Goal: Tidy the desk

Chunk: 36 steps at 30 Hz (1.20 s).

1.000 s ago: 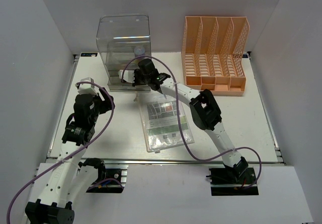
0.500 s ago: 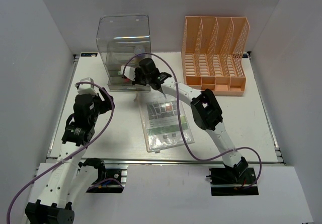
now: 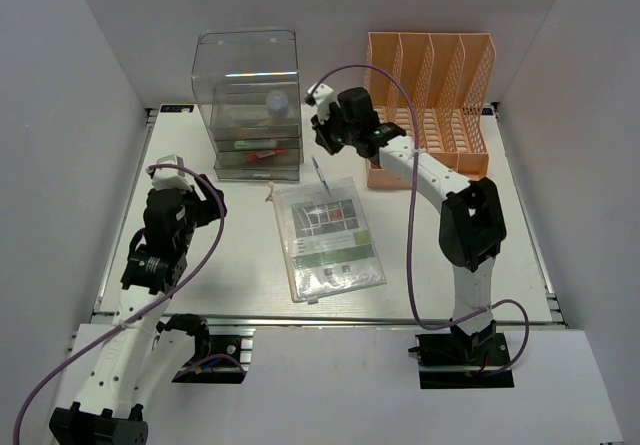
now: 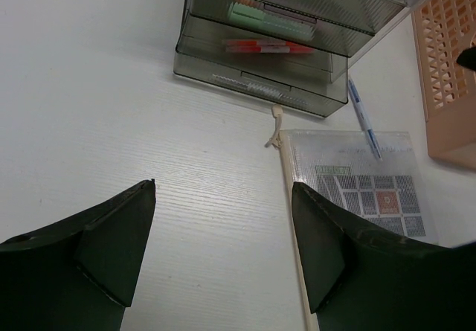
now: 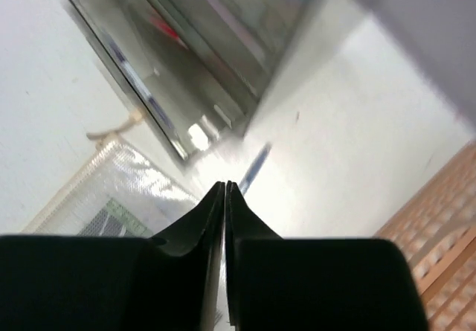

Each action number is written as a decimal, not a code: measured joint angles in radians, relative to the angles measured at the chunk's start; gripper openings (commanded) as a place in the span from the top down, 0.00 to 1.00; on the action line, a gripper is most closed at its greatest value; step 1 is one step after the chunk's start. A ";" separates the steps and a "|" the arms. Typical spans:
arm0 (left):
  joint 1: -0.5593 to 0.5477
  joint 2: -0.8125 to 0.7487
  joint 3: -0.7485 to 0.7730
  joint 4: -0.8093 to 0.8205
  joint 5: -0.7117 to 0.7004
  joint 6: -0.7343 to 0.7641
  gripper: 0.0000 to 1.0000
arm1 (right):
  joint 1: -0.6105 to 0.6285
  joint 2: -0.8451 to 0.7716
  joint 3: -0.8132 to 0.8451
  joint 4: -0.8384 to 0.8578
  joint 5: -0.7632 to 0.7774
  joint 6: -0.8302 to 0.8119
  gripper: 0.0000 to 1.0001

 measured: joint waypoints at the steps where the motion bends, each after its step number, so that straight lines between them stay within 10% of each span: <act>1: 0.000 -0.001 0.000 0.000 -0.002 0.000 0.17 | -0.017 -0.006 -0.028 -0.002 0.000 0.026 0.86; 9: 0.000 -0.008 -0.001 0.000 -0.008 0.000 0.16 | -0.098 -0.008 -0.145 -0.071 -0.041 0.145 0.50; 36: 0.000 0.002 -0.001 0.000 -0.031 0.000 0.16 | -0.076 0.231 0.013 -0.027 -0.016 0.191 0.51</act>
